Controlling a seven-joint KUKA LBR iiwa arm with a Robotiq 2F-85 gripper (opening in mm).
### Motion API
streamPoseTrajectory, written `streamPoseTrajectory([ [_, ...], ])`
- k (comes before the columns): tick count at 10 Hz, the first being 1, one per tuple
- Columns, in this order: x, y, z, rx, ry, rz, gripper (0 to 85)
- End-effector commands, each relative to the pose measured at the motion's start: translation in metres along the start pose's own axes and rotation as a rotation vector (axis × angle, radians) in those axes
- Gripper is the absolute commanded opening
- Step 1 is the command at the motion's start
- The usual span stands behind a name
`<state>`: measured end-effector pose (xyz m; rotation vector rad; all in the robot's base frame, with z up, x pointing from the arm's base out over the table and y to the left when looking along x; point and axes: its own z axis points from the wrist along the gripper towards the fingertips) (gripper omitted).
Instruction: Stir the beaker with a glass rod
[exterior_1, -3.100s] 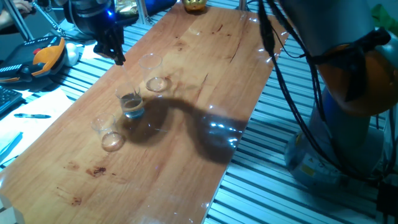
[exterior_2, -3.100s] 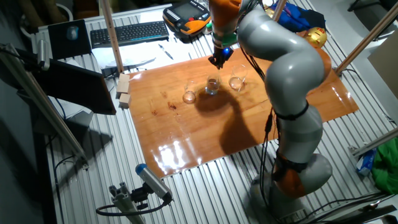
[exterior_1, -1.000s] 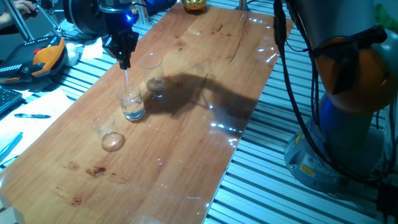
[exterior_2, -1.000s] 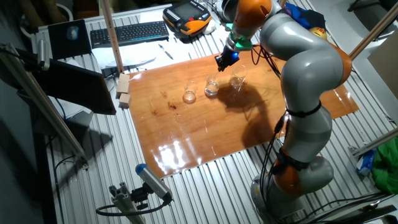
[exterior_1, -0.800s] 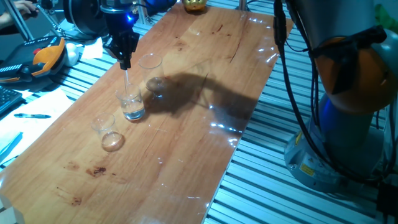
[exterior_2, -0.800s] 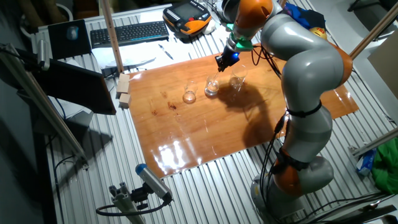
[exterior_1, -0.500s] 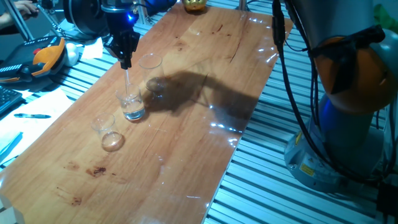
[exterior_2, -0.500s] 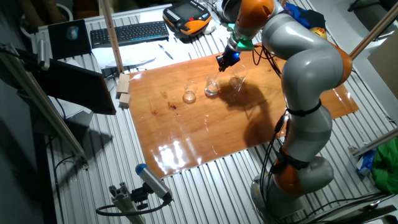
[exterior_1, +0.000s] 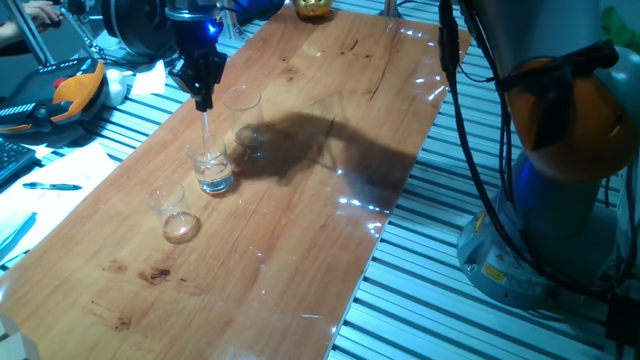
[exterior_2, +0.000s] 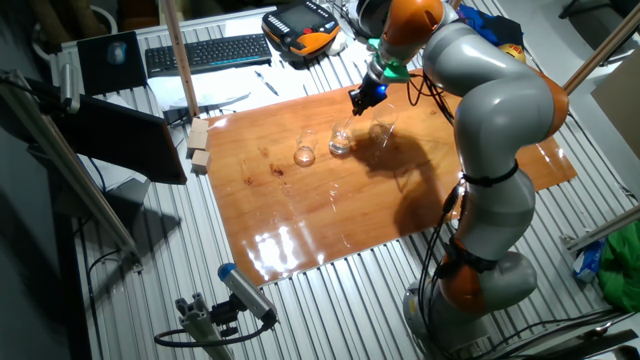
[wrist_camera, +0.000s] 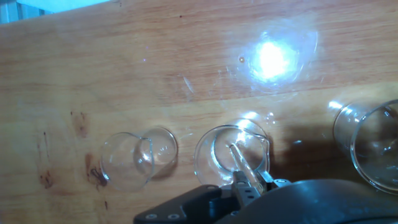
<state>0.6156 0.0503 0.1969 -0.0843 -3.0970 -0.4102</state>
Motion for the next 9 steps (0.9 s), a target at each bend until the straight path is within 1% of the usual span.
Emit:
streamPoseTrajectory([
  [1,0.0006,-0.0003,0.0005,-0.004,-0.01,-0.006,0.0],
  [3,0.0017,-0.0016,0.0013,-0.015,-0.025,-0.011,0.0],
  [5,0.0034,-0.0036,0.0009,-0.028,-0.032,-0.014,0.0],
  [8,0.0047,-0.0075,0.0009,-0.046,-0.032,-0.012,0.0],
  [9,0.0051,-0.0084,0.0002,-0.048,-0.029,-0.012,0.0],
])
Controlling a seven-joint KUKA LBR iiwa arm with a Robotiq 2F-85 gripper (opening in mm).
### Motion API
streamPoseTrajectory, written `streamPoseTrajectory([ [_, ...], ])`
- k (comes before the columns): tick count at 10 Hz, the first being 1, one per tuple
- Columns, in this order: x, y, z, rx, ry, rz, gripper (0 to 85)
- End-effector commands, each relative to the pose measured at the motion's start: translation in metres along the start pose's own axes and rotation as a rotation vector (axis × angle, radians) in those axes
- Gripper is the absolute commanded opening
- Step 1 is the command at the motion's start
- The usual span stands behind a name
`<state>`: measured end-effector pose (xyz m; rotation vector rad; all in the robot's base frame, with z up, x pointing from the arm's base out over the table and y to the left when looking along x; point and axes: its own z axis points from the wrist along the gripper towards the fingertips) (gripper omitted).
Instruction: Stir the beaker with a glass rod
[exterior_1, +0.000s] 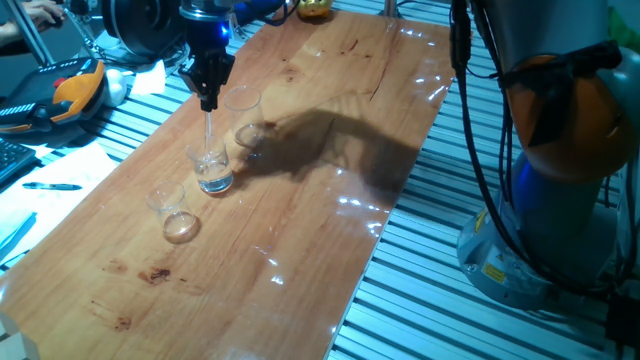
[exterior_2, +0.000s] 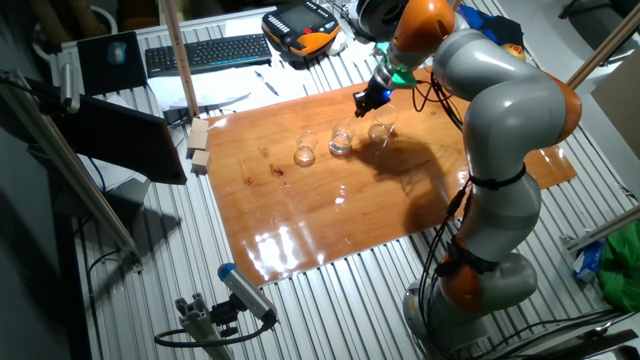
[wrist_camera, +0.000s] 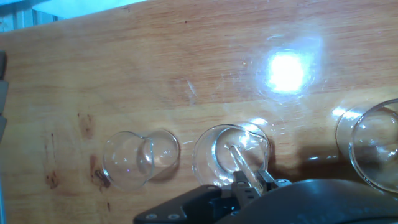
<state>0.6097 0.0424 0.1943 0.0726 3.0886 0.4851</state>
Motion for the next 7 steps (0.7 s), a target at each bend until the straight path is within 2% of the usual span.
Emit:
streamPoseTrajectory([
  [1,-0.0002,-0.0003,-0.0011,-0.003,0.002,0.003,0.0],
  [2,0.0,-0.0008,-0.0016,-0.006,0.004,0.005,0.0],
  [4,0.0004,-0.0023,-0.0016,-0.037,0.007,0.027,0.0],
  [7,0.0005,-0.0071,-0.0028,-0.043,0.011,0.025,0.0],
])
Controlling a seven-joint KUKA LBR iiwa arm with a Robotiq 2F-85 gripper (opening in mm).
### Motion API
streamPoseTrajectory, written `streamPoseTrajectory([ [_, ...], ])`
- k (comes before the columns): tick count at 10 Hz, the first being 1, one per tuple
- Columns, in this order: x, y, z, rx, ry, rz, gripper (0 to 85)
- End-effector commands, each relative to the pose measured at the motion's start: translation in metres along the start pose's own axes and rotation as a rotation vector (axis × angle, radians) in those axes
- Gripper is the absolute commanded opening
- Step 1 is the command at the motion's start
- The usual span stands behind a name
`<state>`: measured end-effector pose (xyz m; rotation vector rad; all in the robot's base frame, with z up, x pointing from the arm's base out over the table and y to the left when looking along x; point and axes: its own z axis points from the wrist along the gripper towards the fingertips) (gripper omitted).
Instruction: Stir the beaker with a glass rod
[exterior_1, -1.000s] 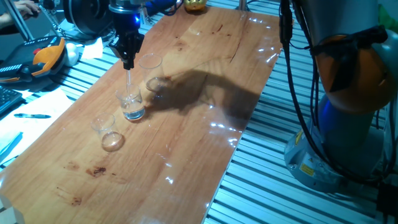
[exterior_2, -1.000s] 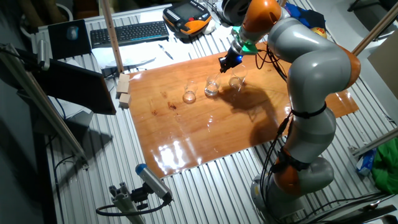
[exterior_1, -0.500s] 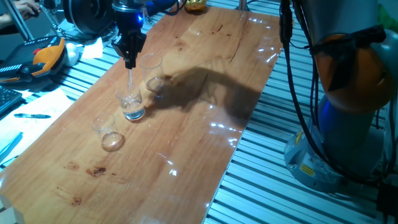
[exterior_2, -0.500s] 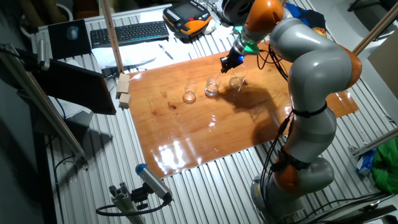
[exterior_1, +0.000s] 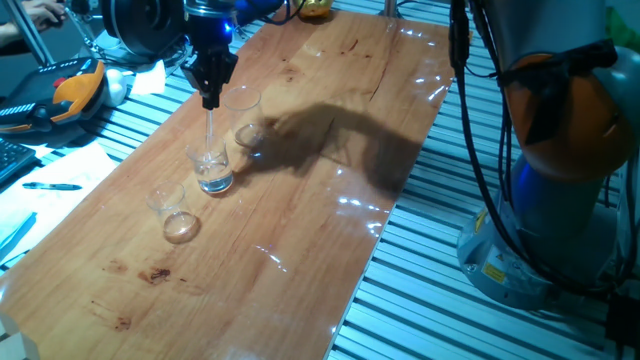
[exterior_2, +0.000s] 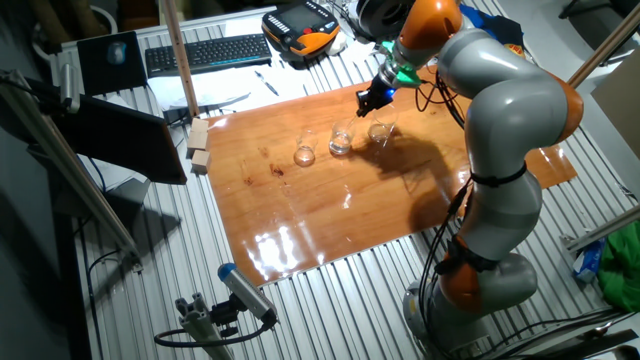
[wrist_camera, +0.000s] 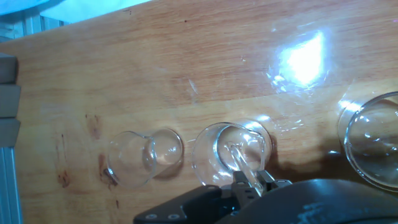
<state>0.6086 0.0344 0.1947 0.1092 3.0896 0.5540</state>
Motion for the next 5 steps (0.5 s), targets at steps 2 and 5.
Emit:
streamPoseTrajectory([
  [2,0.0014,-0.0049,-0.0004,-0.014,0.001,-0.002,0.0],
  [5,0.0029,-0.0074,-0.0021,-0.05,0.004,0.022,0.0],
])
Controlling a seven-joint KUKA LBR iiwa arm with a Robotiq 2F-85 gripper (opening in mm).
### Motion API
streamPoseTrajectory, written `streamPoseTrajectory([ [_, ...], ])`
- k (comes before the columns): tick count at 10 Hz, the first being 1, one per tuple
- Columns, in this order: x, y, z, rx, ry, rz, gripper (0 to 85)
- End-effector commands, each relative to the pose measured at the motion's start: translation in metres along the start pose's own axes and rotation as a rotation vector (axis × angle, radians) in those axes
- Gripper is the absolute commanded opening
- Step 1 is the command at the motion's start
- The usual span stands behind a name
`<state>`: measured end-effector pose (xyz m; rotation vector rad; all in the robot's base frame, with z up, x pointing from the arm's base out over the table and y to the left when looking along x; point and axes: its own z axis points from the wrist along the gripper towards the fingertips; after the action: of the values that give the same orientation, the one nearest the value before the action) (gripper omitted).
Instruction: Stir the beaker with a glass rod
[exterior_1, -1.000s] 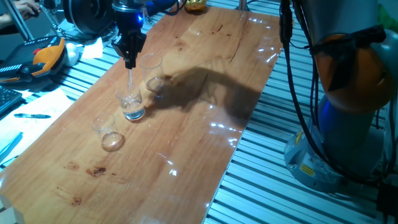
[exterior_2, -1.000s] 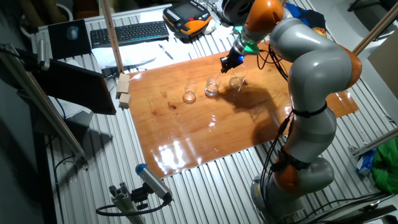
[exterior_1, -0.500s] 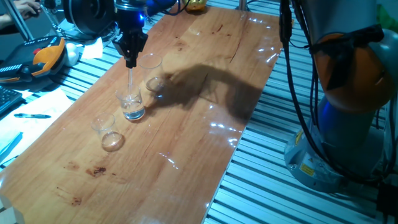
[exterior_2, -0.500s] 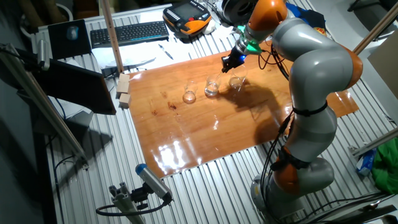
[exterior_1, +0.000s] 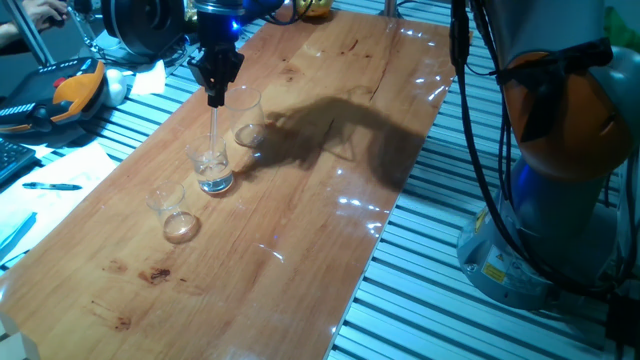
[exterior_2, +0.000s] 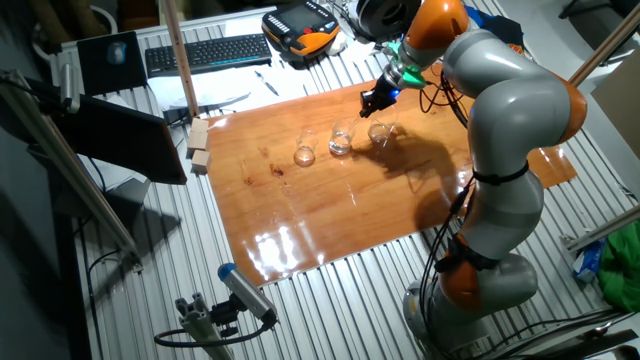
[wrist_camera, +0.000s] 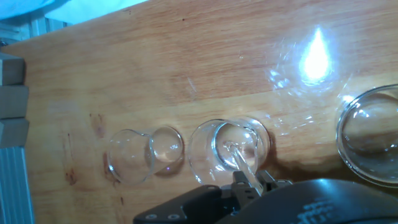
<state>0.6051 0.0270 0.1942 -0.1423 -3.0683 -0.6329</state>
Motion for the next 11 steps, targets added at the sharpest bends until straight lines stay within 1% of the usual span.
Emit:
streamPoseTrajectory([
  [1,0.0,-0.001,0.0,-0.005,0.0,0.001,0.0],
  [3,0.001,-0.004,0.0,-0.022,-0.001,0.009,0.0],
  [5,0.002,-0.008,0.0,-0.024,-0.002,0.009,0.0],
  [8,0.004,-0.014,0.003,-0.047,0.0,0.023,0.0],
  [11,0.003,-0.014,0.003,-0.06,0.005,0.04,0.0],
])
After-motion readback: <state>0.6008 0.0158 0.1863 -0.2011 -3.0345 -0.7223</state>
